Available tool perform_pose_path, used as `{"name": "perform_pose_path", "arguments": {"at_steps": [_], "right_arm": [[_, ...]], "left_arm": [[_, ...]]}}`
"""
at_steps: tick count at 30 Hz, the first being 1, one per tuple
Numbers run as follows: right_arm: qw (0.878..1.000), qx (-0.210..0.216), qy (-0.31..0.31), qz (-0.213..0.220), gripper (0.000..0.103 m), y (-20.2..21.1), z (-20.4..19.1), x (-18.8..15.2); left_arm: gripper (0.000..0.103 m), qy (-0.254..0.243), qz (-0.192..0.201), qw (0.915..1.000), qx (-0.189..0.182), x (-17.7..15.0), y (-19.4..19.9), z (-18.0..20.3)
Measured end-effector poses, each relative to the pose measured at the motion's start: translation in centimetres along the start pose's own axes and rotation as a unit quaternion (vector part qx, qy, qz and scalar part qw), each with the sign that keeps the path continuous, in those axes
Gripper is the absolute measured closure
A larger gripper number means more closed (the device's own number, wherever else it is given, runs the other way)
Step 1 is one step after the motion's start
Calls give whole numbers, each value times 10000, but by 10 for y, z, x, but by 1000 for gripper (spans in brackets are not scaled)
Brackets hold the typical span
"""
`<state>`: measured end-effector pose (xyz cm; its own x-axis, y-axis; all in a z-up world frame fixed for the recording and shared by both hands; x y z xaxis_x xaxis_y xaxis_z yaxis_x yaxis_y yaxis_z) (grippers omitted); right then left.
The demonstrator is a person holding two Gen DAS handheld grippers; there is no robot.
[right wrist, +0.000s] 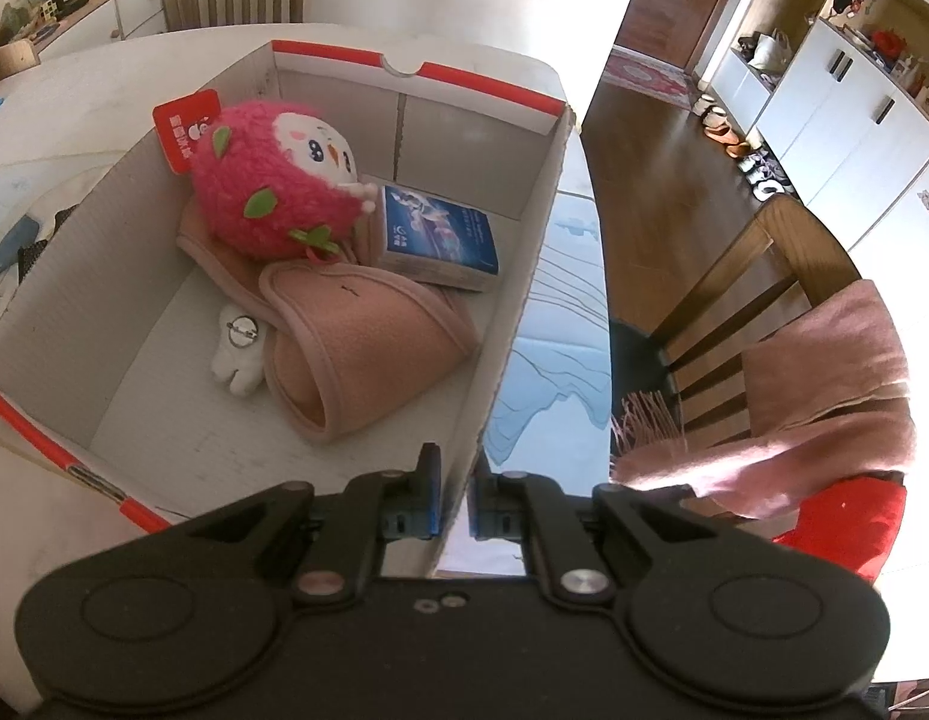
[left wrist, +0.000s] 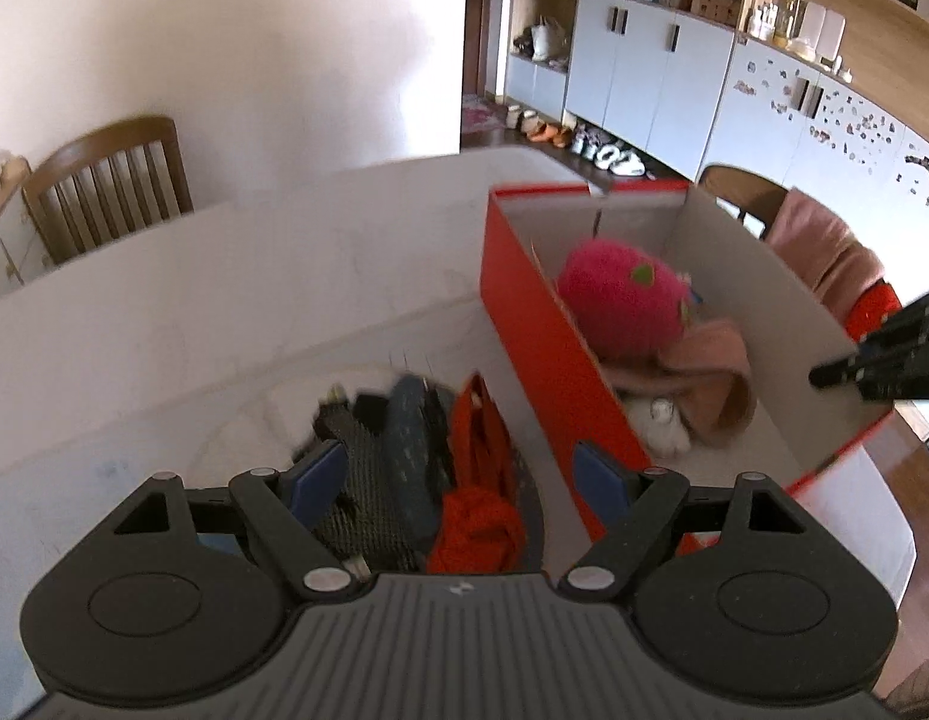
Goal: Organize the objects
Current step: 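Return the left tool to the pile and grasp the red cloth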
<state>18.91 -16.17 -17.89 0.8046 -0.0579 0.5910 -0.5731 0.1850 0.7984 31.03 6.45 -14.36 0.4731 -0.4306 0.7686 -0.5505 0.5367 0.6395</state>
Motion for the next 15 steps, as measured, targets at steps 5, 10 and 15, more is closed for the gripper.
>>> {"name": "perform_pose_path", "arguments": {"at_steps": [5,10,15], "right_arm": [[10000,-24,26,-15,96,0,-1,0],[10000,-30,47,-23,96,0,-1,-1],[10000,-29,48,-22,96,-1,-1,-1]], "left_arm": [[20,-187,-128,9997,40,-27,-12,5],[21,-242,-305,9991,156,-48,-29,0],[31,-319,-404,9986,102,-61,-40,3]]}}
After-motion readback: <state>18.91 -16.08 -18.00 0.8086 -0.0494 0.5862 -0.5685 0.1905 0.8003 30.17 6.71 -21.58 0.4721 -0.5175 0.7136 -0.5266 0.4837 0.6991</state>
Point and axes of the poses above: each gripper's, at about its wrist camera, not at the fingertips, and y roughly against the way its jaws point, z to its right, x to its top, the point moved 10 cm from there along -y, roughly the way its jaws point, and after that the axes turned 10 degrees about z, right-handed, at the moved point
